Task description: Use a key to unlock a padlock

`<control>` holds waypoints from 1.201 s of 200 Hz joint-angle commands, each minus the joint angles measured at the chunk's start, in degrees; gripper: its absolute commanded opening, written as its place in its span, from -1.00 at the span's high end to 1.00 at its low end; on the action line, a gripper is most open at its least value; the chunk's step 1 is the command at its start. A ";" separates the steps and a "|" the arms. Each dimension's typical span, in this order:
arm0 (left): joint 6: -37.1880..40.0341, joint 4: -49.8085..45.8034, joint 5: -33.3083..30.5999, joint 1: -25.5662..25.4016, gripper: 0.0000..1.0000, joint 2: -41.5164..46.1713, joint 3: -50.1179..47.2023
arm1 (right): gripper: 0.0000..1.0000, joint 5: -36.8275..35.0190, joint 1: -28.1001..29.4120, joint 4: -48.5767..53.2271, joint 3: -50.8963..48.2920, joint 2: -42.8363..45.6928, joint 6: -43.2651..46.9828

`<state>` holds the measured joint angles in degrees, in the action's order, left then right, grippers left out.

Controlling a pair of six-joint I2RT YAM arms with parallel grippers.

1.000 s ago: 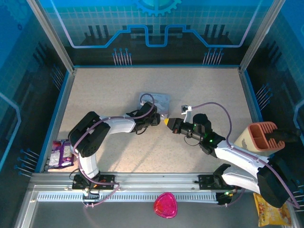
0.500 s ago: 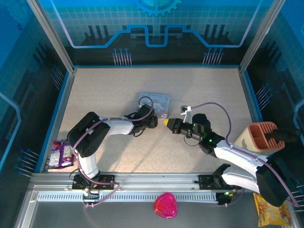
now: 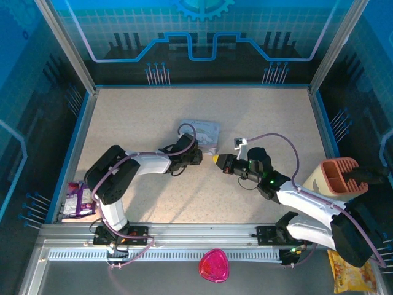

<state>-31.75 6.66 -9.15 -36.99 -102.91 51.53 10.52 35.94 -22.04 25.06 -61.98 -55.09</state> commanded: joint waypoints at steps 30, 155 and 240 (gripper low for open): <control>-8.43 -3.79 6.36 0.34 0.60 3.97 1.75 | 1.00 -0.57 -0.56 2.64 -0.29 -3.58 -0.36; -30.53 -8.67 14.42 0.26 0.67 8.20 3.99 | 1.00 -11.23 7.15 -8.49 -2.76 -17.60 9.98; -34.24 -7.06 16.45 0.26 0.71 10.26 2.39 | 1.00 -10.86 7.39 -24.16 -6.03 -23.39 11.22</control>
<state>-64.62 -1.69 5.39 -36.91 -96.03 54.48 0.47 42.50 -39.66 19.73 -85.10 -46.02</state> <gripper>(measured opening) 0.315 0.064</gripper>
